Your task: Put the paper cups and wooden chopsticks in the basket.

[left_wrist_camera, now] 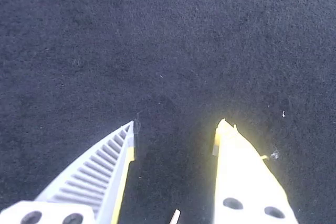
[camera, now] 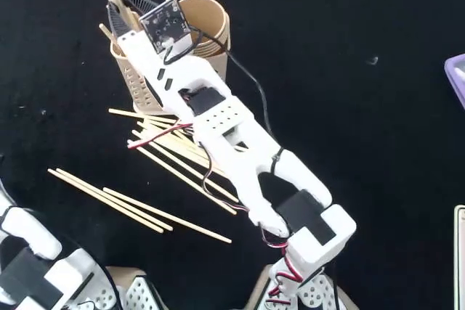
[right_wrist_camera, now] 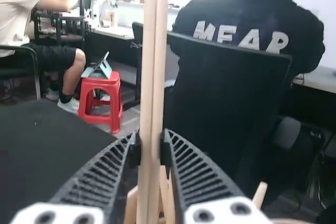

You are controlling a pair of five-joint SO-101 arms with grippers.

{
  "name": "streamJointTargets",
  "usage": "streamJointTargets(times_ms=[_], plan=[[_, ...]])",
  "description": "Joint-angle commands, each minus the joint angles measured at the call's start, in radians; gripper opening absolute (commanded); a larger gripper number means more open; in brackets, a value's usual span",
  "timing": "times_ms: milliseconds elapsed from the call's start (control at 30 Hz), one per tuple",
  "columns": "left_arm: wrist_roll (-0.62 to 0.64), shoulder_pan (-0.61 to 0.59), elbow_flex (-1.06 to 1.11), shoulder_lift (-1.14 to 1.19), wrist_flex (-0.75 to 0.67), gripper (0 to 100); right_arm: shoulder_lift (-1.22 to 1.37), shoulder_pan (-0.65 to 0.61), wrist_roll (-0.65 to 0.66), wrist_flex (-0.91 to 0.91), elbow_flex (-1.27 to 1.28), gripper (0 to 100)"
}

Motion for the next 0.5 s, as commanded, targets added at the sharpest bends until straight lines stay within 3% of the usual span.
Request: streamJointTargets(times_ms=[0, 200, 467], plan=[[0.000, 0.016, -0.013, -0.035, -0.009, 24, -0.036, 0.032, 0.005, -0.021, 0.019, 2.0], [0.000, 0.016, -0.013, -0.035, -0.009, 24, -0.163, 0.011, -0.002, 0.212, 0.048, 17.0], [0.000, 0.016, -0.013, -0.035, -0.009, 24, -0.421, 0.006, 0.003, 0.437, 0.051, 17.0]])
